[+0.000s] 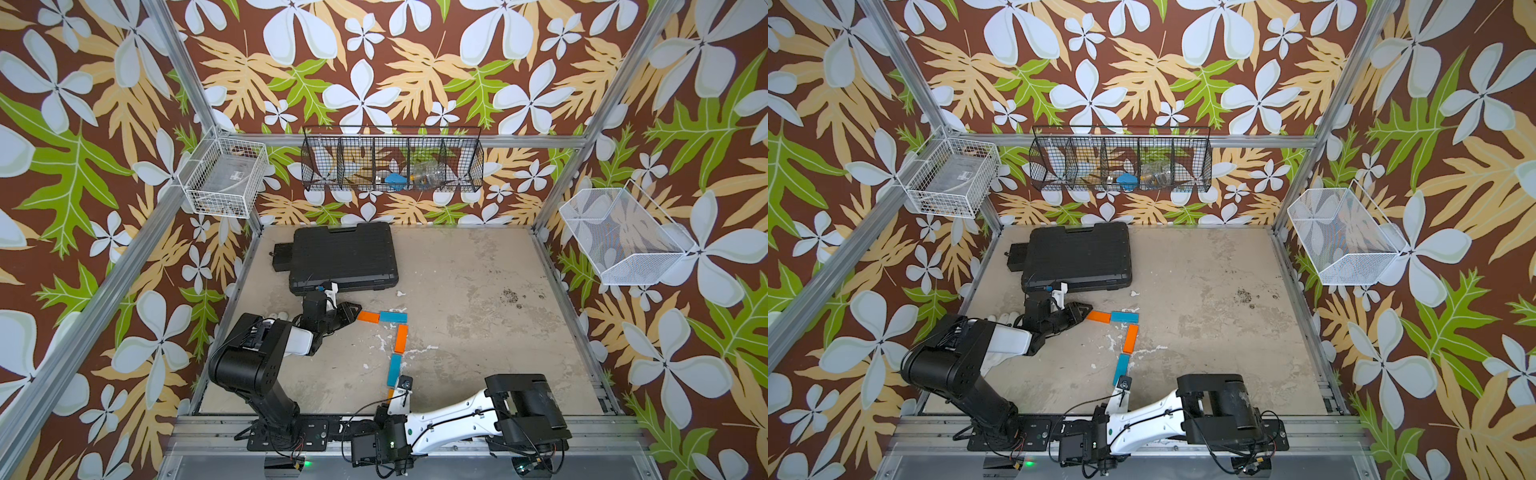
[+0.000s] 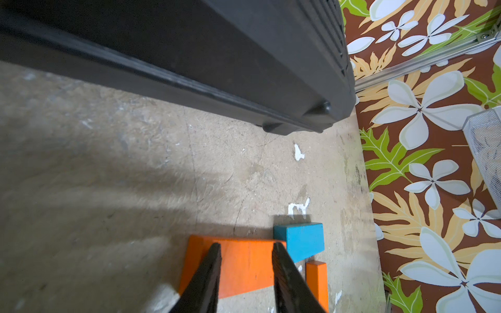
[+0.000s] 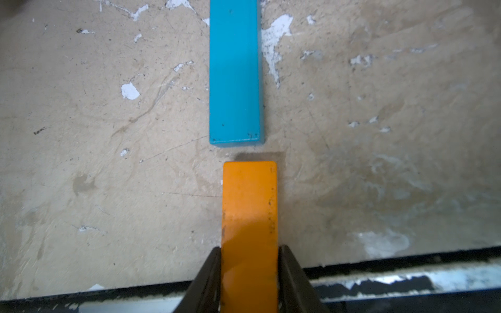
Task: Assemble the number 7 with building blocks
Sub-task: Adjust the building block at the center of the board.
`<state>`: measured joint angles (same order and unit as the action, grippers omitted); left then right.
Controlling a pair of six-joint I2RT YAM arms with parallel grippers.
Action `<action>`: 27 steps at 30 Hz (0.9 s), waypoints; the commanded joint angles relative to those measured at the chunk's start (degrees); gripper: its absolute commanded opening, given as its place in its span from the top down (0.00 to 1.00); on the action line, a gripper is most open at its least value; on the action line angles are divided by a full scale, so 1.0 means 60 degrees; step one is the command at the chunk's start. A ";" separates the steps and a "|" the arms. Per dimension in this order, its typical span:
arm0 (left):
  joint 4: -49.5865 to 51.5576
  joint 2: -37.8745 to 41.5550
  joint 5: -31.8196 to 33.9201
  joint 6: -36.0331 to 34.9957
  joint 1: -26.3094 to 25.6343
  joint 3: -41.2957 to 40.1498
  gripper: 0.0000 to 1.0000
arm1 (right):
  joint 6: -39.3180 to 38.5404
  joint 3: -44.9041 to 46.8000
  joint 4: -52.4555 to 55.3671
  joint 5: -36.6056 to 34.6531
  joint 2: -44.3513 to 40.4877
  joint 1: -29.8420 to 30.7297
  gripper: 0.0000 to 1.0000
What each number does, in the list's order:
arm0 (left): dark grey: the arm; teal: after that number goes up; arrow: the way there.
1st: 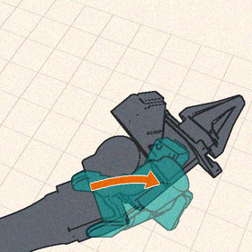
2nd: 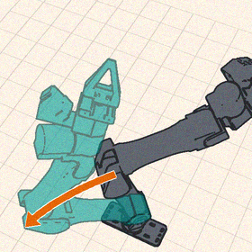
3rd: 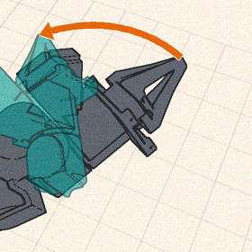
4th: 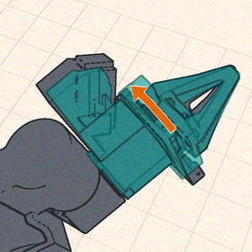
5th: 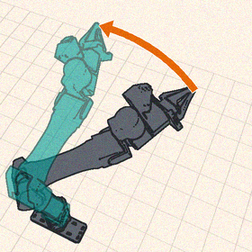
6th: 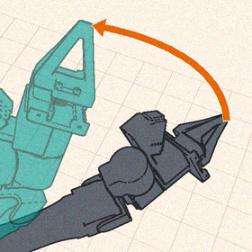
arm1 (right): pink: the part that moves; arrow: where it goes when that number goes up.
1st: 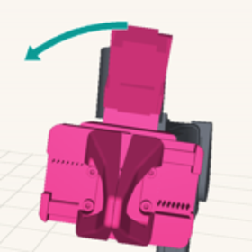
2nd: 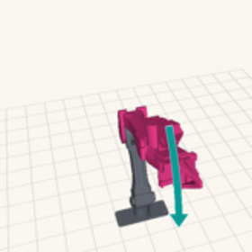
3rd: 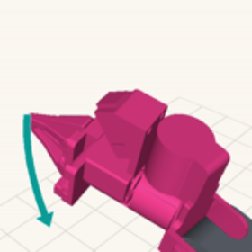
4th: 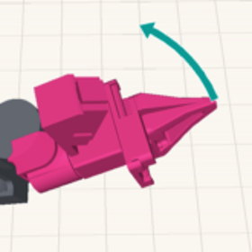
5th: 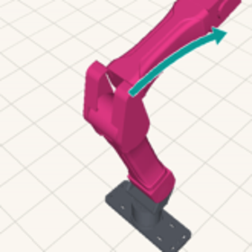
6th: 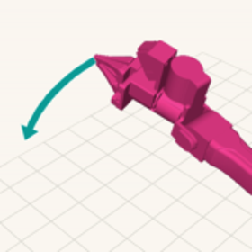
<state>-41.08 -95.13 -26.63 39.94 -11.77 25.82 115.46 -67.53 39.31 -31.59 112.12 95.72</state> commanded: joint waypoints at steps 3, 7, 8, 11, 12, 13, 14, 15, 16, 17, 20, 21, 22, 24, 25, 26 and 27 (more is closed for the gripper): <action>0.0209 -0.0053 -0.0044 -0.0036 0.0042 0.0017 0.64 | 0.0102 -0.0041 0.0633 0.1143 0.0247 0.0005 0.56; 0.0196 -0.0080 -0.0044 -0.0036 0.0035 0.0030 0.64 | 0.0006 -0.0142 0.0699 0.1040 0.0303 -0.0011 0.50; 0.0185 -0.0082 -0.0047 -0.0036 0.0032 0.0032 0.64 | 0.0016 -0.0142 0.0710 0.1007 0.0284 -0.0002 0.48; 0.0188 -0.0097 -0.0056 -0.0040 0.0035 0.0032 0.64 | 0.0034 -0.0198 0.0912 0.0862 0.0241 -0.0006 0.43; 0.0196 -0.0097 -0.0052 -0.0036 0.0043 0.0032 0.64 | 0.0014 -0.0280 0.1035 0.0769 0.0240 -0.0003 0.41; 0.0196 -0.0104 -0.0058 -0.0036 0.0035 0.0036 0.64 | -0.0029 -0.0375 0.1153 0.0675 0.0260 0.0008 0.40; 0.0196 -0.0110 -0.0051 -0.0036 0.0035 0.0032 0.64 | -0.0172 -0.0527 0.1306 0.0516 0.0290 0.0008 0.39; 0.0196 -0.0105 -0.0052 -0.0034 0.0039 0.0044 0.64 | -0.0420 -0.0745 0.1447 0.0309 0.0367 0.0008 0.38; 0.0195 -0.0097 -0.0055 -0.0049 0.0044 0.0046 0.65 | -0.0582 -0.0955 0.1636 0.0135 0.0453 0.0012 0.37; 0.0193 -0.0097 -0.0046 -0.0051 0.0051 0.0043 0.64 | -0.0852 -0.1236 0.1853 -0.0108 0.0548 0.0013 0.36; 0.0210 -0.0097 -0.0029 -0.0065 0.0055 0.0032 0.64 | -0.1166 -0.2025 0.2653 -0.0734 0.0683 0.0003 0.35; 0.0211 -0.0108 -0.0031 -0.0070 0.0053 0.0033 0.64 | -0.1141 -0.2213 0.2931 -0.0936 0.0651 0.0005 0.35; 0.0218 -0.0111 -0.0028 -0.0072 0.0057 0.0038 0.64 | -0.1145 -0.2298 0.3078 -0.1117 0.0583 0.0012 0.35; 0.0211 -0.0126 -0.0036 -0.0065 0.0050 0.0047 0.64 | -0.1383 -0.2240 0.3028 -0.1479 0.0288 0.0013 0.35; 0.0211 -0.0137 -0.0044 -0.0065 0.0050 0.0061 0.64 | -0.1506 -0.2146 0.2909 -0.1578 0.0154 0.0009 0.35; 0.0211 -0.0141 -0.0040 -0.0065 0.0052 0.0061 0.64 | -0.1561 -0.2026 0.2814 -0.1643 0.0021 0.0003 0.35; 0.0211 -0.0141 -0.0044 -0.0073 0.0057 0.0053 0.64 | -0.1535 -0.1888 0.2722 -0.1634 -0.0070 0.0004 0.35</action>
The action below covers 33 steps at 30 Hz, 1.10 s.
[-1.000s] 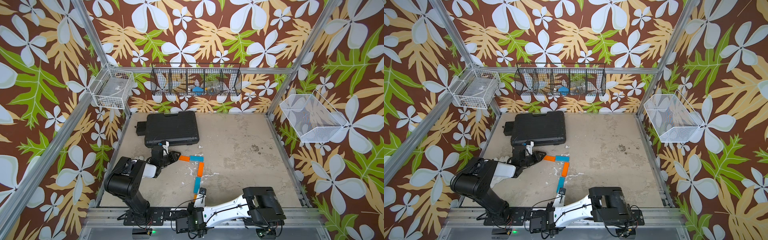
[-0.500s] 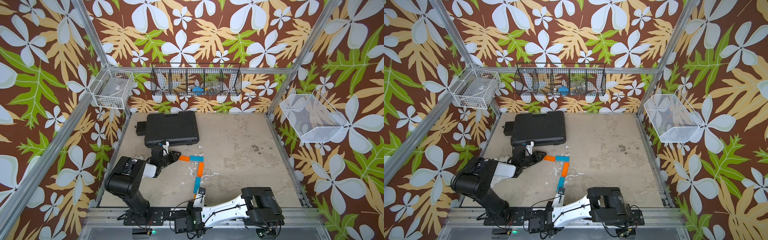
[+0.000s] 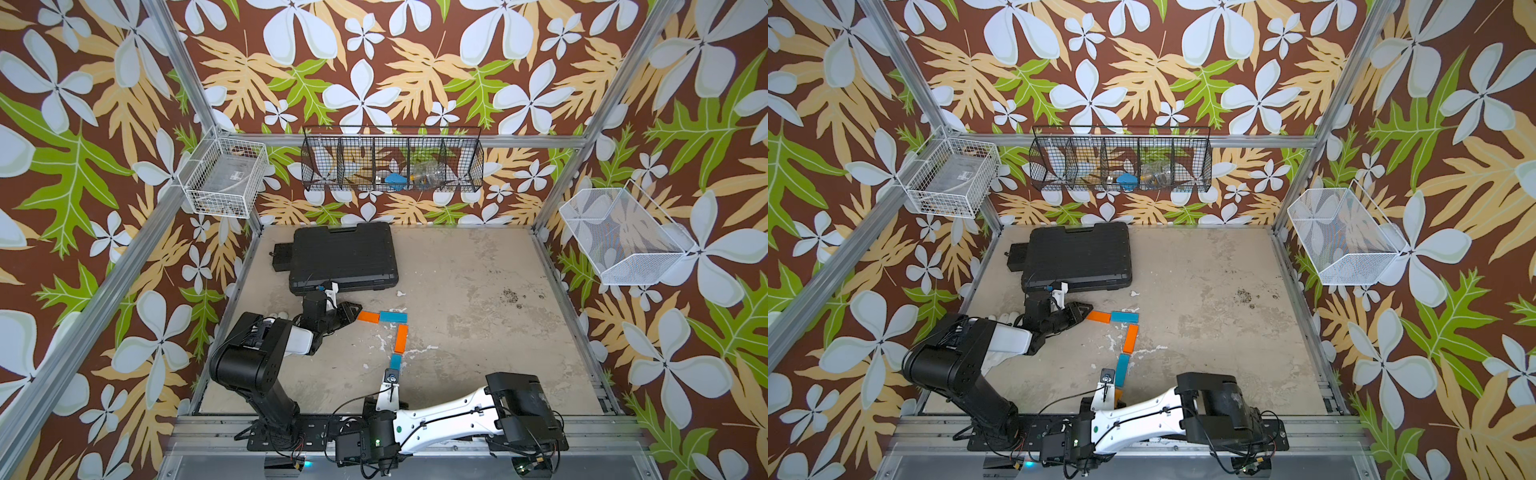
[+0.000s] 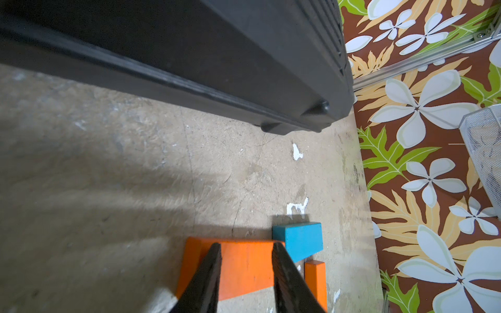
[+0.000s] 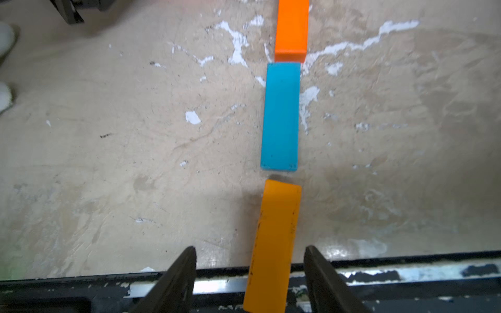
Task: Assemble the number 7 with building blocks
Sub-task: Adjust the building block at the center of the board.
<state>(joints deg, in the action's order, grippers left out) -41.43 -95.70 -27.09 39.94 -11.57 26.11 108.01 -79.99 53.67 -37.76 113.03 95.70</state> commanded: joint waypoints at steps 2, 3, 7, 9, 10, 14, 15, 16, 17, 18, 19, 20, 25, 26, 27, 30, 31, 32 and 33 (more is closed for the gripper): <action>0.0269 -0.0031 0.0048 -0.0076 0.0024 0.0014 0.64 | -0.0289 0.0406 0.0095 -0.0558 -0.0307 0.0014 0.36; 0.0269 -0.0040 0.0048 -0.0079 0.0022 0.0014 0.64 | -0.0318 0.0501 -0.0029 -0.0505 -0.0295 0.0015 0.36; 0.0277 -0.0076 0.0048 -0.0066 0.0022 0.0014 0.64 | -0.0433 0.0480 -0.0207 -0.0330 -0.0085 0.0003 0.37; 0.0269 -0.0090 0.0034 -0.0074 0.0013 0.0015 0.65 | -0.0428 0.0468 -0.0250 -0.0273 0.0053 -0.0002 0.38; 0.0271 -0.0090 0.0034 -0.0078 0.0024 0.0014 0.65 | -0.0444 0.0469 -0.0298 -0.0245 0.0093 0.0002 0.38; 0.0269 -0.0105 0.0034 -0.0095 0.0024 0.0027 0.65 | -0.0636 0.0855 -0.0916 -0.0007 0.0075 -0.0113 0.39; 0.0269 -0.0105 0.0042 -0.0095 0.0023 0.0029 0.65 | -0.0708 0.1025 -0.1165 0.0122 0.0051 -0.0167 0.39; 0.0274 -0.0119 0.0034 -0.0079 0.0017 0.0029 0.65 | -0.0757 0.1169 -0.1344 0.0249 0.0043 -0.0217 0.39; 0.0269 -0.0141 0.0012 -0.0069 0.0017 0.0040 0.65 | -0.0760 0.1311 -0.1488 0.0401 0.0029 -0.0276 0.39; 0.0282 -0.0161 -0.0005 -0.0065 0.0025 0.0043 0.64 | -0.0760 0.1425 -0.1619 0.0498 0.0028 -0.0317 0.40; 0.0264 -0.0176 -0.0019 -0.0065 0.0032 0.0043 0.65 | -0.0773 0.1512 -0.1709 0.0546 0.0028 -0.0336 0.40; 0.0250 -0.0178 -0.0017 -0.0051 0.0024 0.0043 0.65 | -0.0774 0.1561 -0.1786 0.0577 0.0045 -0.0367 0.40; 0.0225 -0.0209 -0.0054 -0.0036 0.0019 0.0054 0.65 | -0.1085 0.1540 -0.2006 0.0624 0.0127 -0.0465 0.46; 0.0214 -0.0219 -0.0051 -0.0036 0.0031 0.0058 0.65 | -0.1127 0.1511 -0.2016 0.0652 0.0148 -0.0488 0.48; 0.0212 -0.0222 -0.0055 -0.0036 0.0029 0.0058 0.65 | -0.1132 0.1495 -0.2007 0.0688 0.0168 -0.0518 0.50; 0.0197 -0.0267 -0.0084 -0.0007 0.0027 0.0058 0.65 | -0.1119 0.1517 -0.2015 0.0791 0.0205 -0.0561 0.55; 0.0196 -0.0266 -0.0078 -0.0007 0.0017 0.0058 0.65 | -0.1112 0.1535 -0.2029 0.0824 0.0218 -0.0574 0.57; 0.0171 -0.0280 -0.0097 -0.0007 0.0027 0.0058 0.65 | -0.1099 0.1561 -0.2044 0.0854 0.0219 -0.0584 0.57; 0.0175 -0.0280 -0.0099 0.0006 0.0034 0.0058 0.65 | -0.1076 0.1590 -0.2060 0.0898 0.0232 -0.0613 0.58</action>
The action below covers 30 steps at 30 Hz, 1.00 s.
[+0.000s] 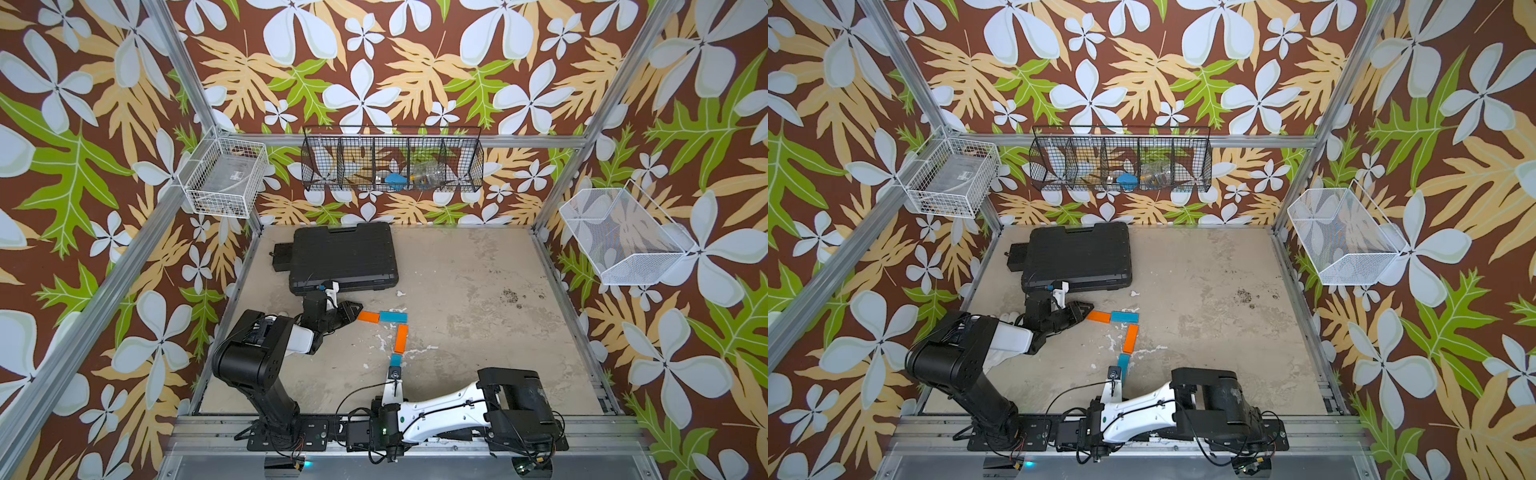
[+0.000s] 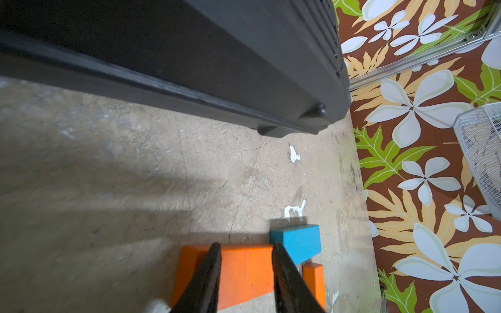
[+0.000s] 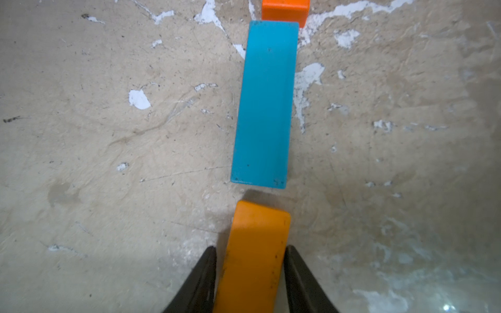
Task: Assemble the number 7 with building blocks
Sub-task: Adjust the building block at the center of the board.
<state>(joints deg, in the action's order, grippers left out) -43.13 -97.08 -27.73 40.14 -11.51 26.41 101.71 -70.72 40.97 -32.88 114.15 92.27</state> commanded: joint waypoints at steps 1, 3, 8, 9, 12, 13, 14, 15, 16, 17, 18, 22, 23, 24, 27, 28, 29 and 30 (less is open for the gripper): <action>0.0439 -0.0066 -0.0021 -0.0018 0.0020 0.0007 0.65 | -0.0024 0.0074 0.0043 0.0124 0.0048 -0.0074 0.59; 0.0436 -0.0093 -0.0023 -0.0025 0.0019 0.0021 0.65 | -0.0019 0.0151 0.0012 0.0177 0.0033 -0.0113 0.63; 0.0432 -0.0124 -0.0047 -0.0014 0.0014 0.0022 0.65 | 0.0138 0.0330 0.0001 0.0251 -0.0040 -0.0199 0.67; 0.0422 -0.0131 -0.0053 -0.0010 0.0016 0.0029 0.65 | 0.0121 0.0358 -0.0029 0.0251 -0.0054 -0.0210 0.68; 0.0405 -0.0139 -0.0081 0.0017 0.0026 0.0036 0.65 | 0.0104 0.0375 -0.0073 0.0295 -0.0048 -0.0259 0.68; 0.0392 -0.0139 -0.0085 0.0007 0.0018 0.0043 0.65 | 0.0088 0.0361 -0.0070 0.0302 -0.0033 -0.0261 0.68; 0.0400 -0.0139 -0.0096 0.0019 0.0019 0.0036 0.65 | 0.0095 0.0337 -0.0075 0.0310 -0.0025 -0.0261 0.68; 0.0401 -0.0139 -0.0094 0.0012 0.0028 0.0036 0.65 | 0.0092 0.0324 -0.0075 0.0321 -0.0015 -0.0263 0.68; 0.0392 -0.0139 -0.0096 0.0017 0.0020 0.0036 0.65 | 0.0115 0.0304 -0.0064 0.0325 -0.0007 -0.0261 0.68; 0.0393 -0.0143 -0.0103 0.0007 0.0016 0.0036 0.65 | 0.0114 0.0291 -0.0072 0.0339 -0.0011 -0.0263 0.67; 0.0400 -0.0142 -0.0109 0.0006 0.0024 0.0036 0.65 | 0.0114 0.0275 -0.0075 0.0337 -0.0010 -0.0261 0.67; 0.0378 -0.0139 -0.0110 0.0019 0.0027 0.0036 0.65 | 0.0114 0.0200 -0.0032 0.0366 0.0044 -0.0277 0.54; 0.0378 -0.0139 -0.0111 0.0019 0.0027 0.0036 0.65 | 0.0131 0.0185 -0.0032 0.0382 0.0048 -0.0283 0.54; 0.0378 -0.0146 -0.0111 0.0019 0.0017 0.0036 0.65 | 0.0143 0.0199 -0.0035 0.0404 0.0061 -0.0292 0.53; 0.0378 -0.0127 -0.0140 0.0019 0.0026 0.0036 0.65 | 0.0114 0.0200 -0.0061 0.0441 0.0066 -0.0327 0.53; 0.0378 -0.0125 -0.0137 0.0019 0.0020 0.0036 0.65 | 0.0114 0.0199 -0.0046 0.0442 0.0077 -0.0320 0.53; 0.0378 -0.0137 -0.0139 0.0019 0.0024 0.0036 0.65 | 0.0132 0.0185 -0.0032 0.0456 0.0084 -0.0331 0.53; 0.0378 -0.0141 -0.0140 0.0019 0.0020 0.0036 0.65 | 0.0130 0.0171 -0.0017 0.0460 0.0077 -0.0320 0.54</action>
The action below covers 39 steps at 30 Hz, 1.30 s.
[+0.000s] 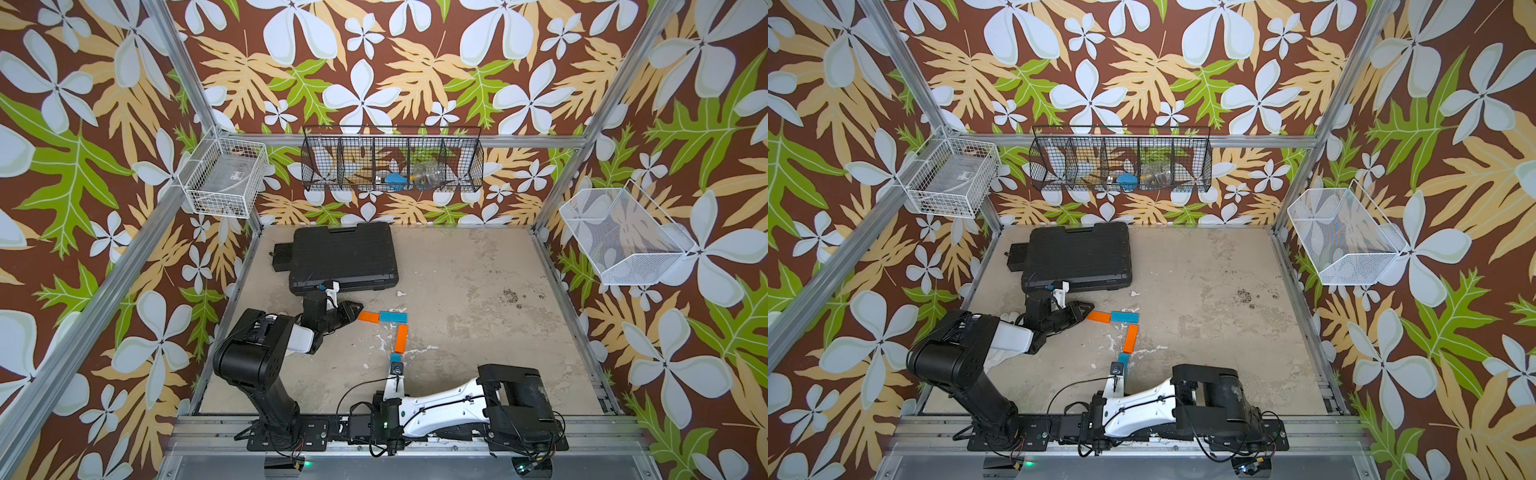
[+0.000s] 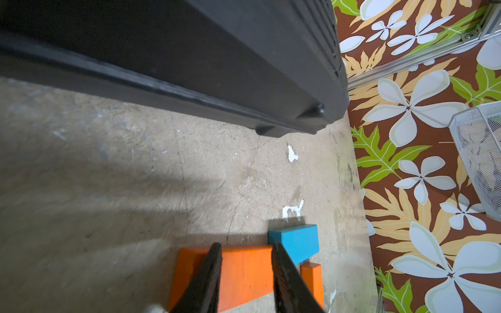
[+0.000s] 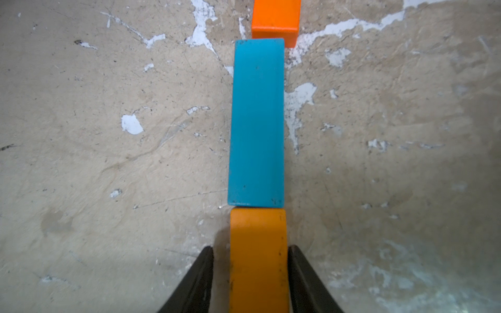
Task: Assemble the number 7 with building blocks
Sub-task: Adjust the building block at the center of the board.
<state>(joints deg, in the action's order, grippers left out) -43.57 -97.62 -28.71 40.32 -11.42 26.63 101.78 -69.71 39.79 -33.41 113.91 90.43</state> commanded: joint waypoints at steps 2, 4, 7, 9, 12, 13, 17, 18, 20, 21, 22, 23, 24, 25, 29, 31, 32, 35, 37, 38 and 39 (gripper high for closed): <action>0.0450 -0.0051 0.0024 0.0007 0.0004 0.0000 0.65 | 0.0131 0.0002 0.0194 0.0542 0.0132 -0.0014 0.58; 0.0450 -0.0048 0.0009 -0.0007 0.0010 0.0000 0.65 | 0.0147 0.0003 0.0194 0.0545 0.0139 -0.0014 0.59; 0.0450 -0.0051 0.0010 0.0004 0.0009 0.0000 0.65 | 0.0216 0.0003 0.0224 0.0558 0.0146 -0.0014 0.60; 0.0450 -0.0050 0.0010 0.0003 0.0013 0.0000 0.65 | 0.0271 0.0031 0.0238 0.0544 0.0133 -0.0014 0.61; 0.0450 -0.0055 0.0011 0.0004 0.0005 0.0000 0.65 | 0.0362 0.0032 0.0275 0.0529 0.0105 -0.0028 0.62; 0.0450 -0.0048 0.0009 0.0004 0.0000 0.0000 0.65 | 0.0411 0.0040 0.0309 0.0529 0.0090 -0.0046 0.63; 0.0449 -0.0062 -0.0005 0.0004 0.0005 0.0000 0.65 | 0.0605 0.0097 0.0345 0.0486 0.0030 -0.0058 0.65; 0.0443 -0.0070 -0.0005 0.0014 0.0009 0.0000 0.65 | 0.0624 0.0118 0.0314 0.0470 0.0017 -0.0061 0.65; 0.0425 -0.0077 -0.0001 0.0018 0.0014 0.0000 0.65 | 0.0650 0.0120 0.0286 0.0470 0.0015 -0.0059 0.65; 0.0436 -0.0084 -0.0012 0.0019 0.0027 0.0000 0.65 | 0.0645 0.0107 0.0282 0.0459 0.0016 -0.0058 0.65; 0.0435 -0.0092 -0.0017 0.0019 0.0011 0.0000 0.65 | 0.0652 0.0105 0.0282 0.0460 0.0014 -0.0058 0.65; 0.0434 -0.0092 -0.0015 0.0019 0.0017 0.0000 0.65 | 0.0630 0.0105 0.0253 0.0457 0.0014 -0.0058 0.65; 0.0428 -0.0092 -0.0033 0.0023 0.0027 0.0000 0.65 | 0.0624 0.0105 0.0227 0.0456 0.0015 -0.0059 0.66; 0.0431 -0.0095 -0.0034 0.0019 0.0022 0.0000 0.65 | 0.0594 0.0112 0.0189 0.0456 0.0020 -0.0058 0.65; 0.0417 -0.0103 -0.0034 0.0042 0.0021 0.0000 0.65 | 0.0485 0.0167 -0.0029 0.0456 -0.0015 -0.0058 0.61; 0.0412 -0.0105 -0.0045 0.0043 0.0027 0.0000 0.65 | 0.0420 0.0153 -0.0069 0.0449 -0.0015 -0.0073 0.52; 0.0412 -0.0093 -0.0049 0.0036 0.0021 0.0000 0.65 | 0.0400 0.0142 -0.0082 0.0455 -0.0015 -0.0073 0.46; 0.0421 -0.0080 -0.0049 0.0036 0.0039 0.0000 0.65 | 0.0270 0.0118 -0.0172 0.0441 -0.0029 -0.0087 0.34; 0.0410 -0.0073 -0.0049 0.0026 0.0043 0.0000 0.65 | 0.0152 0.0045 -0.0048 0.0295 -0.0094 -0.0087 0.28; 0.0420 -0.0052 -0.0035 0.0020 0.0035 -0.0012 0.65 | 0.0143 -0.0038 0.0147 0.0177 -0.0123 -0.0114 0.26; 0.0433 -0.0026 -0.0007 0.0017 0.0042 -0.0022 0.66 | -0.0113 -0.0129 0.0233 -0.0050 -0.0231 -0.0159 0.25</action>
<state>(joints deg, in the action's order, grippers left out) -43.94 -97.86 -28.97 40.36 -11.31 26.63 102.91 -69.71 38.96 -34.26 113.40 89.76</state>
